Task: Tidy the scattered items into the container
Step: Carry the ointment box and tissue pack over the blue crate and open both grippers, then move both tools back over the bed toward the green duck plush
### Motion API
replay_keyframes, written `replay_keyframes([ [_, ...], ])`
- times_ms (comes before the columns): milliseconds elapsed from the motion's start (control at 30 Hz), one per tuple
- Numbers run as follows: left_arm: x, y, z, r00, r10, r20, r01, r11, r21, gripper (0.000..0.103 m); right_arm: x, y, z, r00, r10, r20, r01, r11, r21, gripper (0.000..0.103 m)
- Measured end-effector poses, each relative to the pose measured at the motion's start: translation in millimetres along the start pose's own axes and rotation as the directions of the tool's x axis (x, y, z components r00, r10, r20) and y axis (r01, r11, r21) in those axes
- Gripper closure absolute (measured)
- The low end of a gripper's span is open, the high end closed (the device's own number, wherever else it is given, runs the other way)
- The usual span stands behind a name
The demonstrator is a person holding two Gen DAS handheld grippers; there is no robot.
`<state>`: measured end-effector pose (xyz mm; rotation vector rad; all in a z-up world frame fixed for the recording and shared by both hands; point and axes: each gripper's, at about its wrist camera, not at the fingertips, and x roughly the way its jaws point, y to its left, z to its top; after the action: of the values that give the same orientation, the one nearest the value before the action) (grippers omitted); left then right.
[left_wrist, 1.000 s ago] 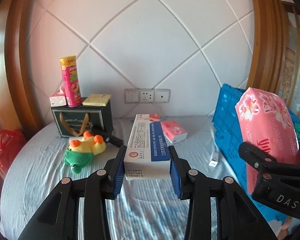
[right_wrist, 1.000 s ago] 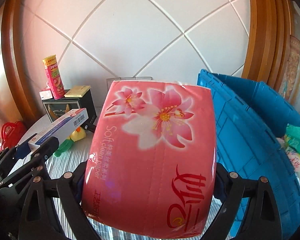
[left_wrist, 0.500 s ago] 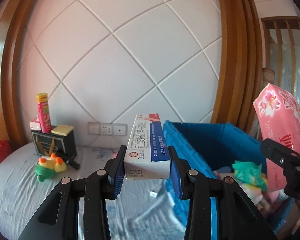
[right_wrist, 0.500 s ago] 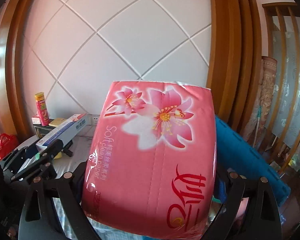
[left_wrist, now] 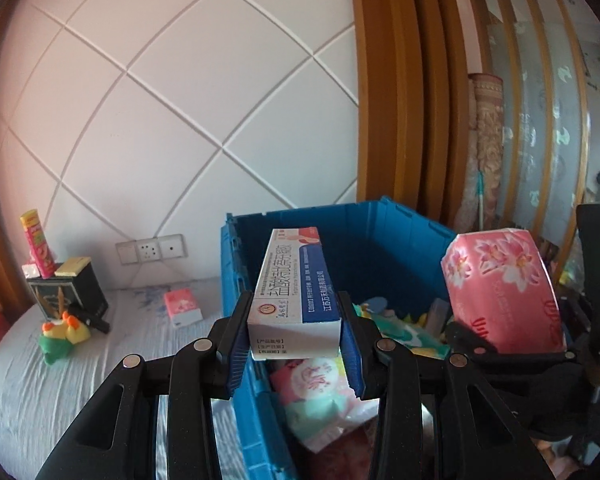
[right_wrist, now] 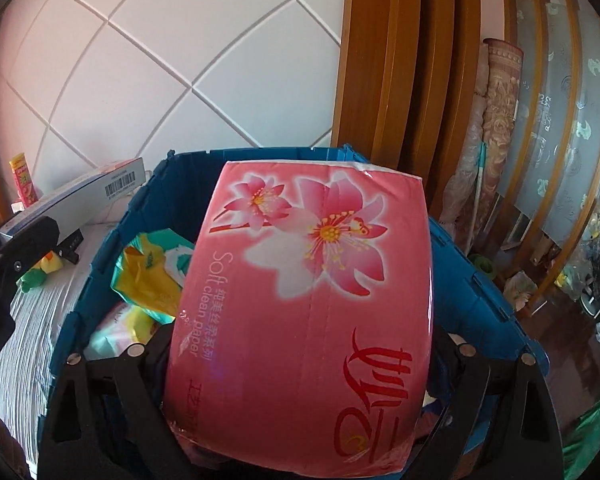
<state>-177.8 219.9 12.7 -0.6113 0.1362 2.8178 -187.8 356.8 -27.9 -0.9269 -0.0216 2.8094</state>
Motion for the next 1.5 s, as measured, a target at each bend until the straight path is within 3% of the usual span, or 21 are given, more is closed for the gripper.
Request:
replay_keyframes([
  [167,7,-21,-7,0.999,0.022,-0.035,-0.021,0.999,0.035,0.063,11,-8,-8,0.999,0.013,-0.042,-0.012,1.0,0.014,0.007],
  [233,10,-24,-9,0.999,0.029,-0.046,-0.027,0.999,0.042,0.05,13,-10,-11,0.999,0.009,-0.054,-0.008,1.0,0.017,0.006],
  [300,10,-27,-12,0.998,0.045,-0.042,-0.043,0.998,0.05,0.027,11,-12,-13,0.999,0.007,-0.048,-0.006,1.0,0.019,0.006],
  [333,9,-29,-14,0.998,0.055,-0.037,-0.053,0.997,0.053,0.025,10,-13,-13,0.999,0.008,-0.044,-0.007,1.0,0.023,0.003],
  [667,-1,-18,-22,0.998,0.046,-0.048,-0.045,0.999,0.022,0.018,-1,-23,-14,1.0,0.005,-0.018,-0.004,0.999,0.042,0.0],
  [800,-5,-5,-28,0.996,0.075,-0.052,-0.076,0.997,0.001,0.014,-7,-27,-12,1.0,0.018,0.015,-0.019,0.998,0.057,0.0],
  [1167,-18,65,-53,0.981,0.164,-0.105,-0.174,0.98,-0.092,0.013,-25,10,-4,0.989,0.123,0.086,-0.125,0.992,0.023,0.0],
  [1500,-28,194,-88,0.953,0.252,-0.167,-0.28,0.944,-0.175,0.013,-44,116,18,0.958,0.242,0.154,-0.237,0.97,-0.056,0.0],
])
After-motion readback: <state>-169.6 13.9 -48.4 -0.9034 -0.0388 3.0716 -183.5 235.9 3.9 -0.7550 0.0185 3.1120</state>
